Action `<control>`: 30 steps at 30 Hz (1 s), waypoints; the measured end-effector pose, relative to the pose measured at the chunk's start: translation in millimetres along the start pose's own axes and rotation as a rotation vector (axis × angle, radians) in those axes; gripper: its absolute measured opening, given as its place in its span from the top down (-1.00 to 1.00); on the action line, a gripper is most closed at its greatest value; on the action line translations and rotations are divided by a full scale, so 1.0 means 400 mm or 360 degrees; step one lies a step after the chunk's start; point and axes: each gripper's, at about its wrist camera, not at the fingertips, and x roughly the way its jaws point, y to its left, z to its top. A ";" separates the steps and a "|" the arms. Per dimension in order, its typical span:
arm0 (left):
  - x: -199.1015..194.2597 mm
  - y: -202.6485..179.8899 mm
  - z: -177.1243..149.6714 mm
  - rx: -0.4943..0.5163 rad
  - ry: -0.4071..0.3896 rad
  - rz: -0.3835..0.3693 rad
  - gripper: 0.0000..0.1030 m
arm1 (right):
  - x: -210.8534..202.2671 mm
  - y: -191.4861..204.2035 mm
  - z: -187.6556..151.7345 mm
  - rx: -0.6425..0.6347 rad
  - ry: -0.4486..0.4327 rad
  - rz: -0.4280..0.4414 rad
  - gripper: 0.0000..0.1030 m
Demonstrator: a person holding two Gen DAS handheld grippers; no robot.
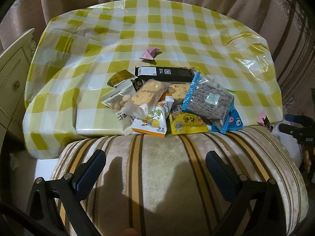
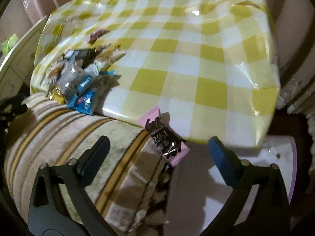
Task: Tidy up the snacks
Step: 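Grasp the pink chocolate bar with the right gripper while the left gripper grasps the blue-trimmed nut bag, then carry both packets into the white box and open both grippers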
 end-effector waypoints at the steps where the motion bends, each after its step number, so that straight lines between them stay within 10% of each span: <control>1: 0.001 -0.002 0.001 0.0002 0.0003 0.0001 -0.98 | 0.019 -0.002 0.006 -0.0030 0.0031 0.0013 -0.82; 5: 0.002 -0.009 0.005 0.0003 0.0010 0.0004 -0.98 | 0.079 -0.012 0.025 -0.0070 0.0142 0.0072 -0.29; 17: 0.010 -0.042 0.033 -0.0025 0.0009 -0.0116 -0.82 | 0.131 -0.005 0.030 -0.0177 0.0137 -0.0021 0.11; 30: 0.104 -0.105 0.127 -0.0473 0.0160 -0.0676 -0.75 | 0.098 -0.024 -0.011 0.0032 -0.0030 0.0036 0.39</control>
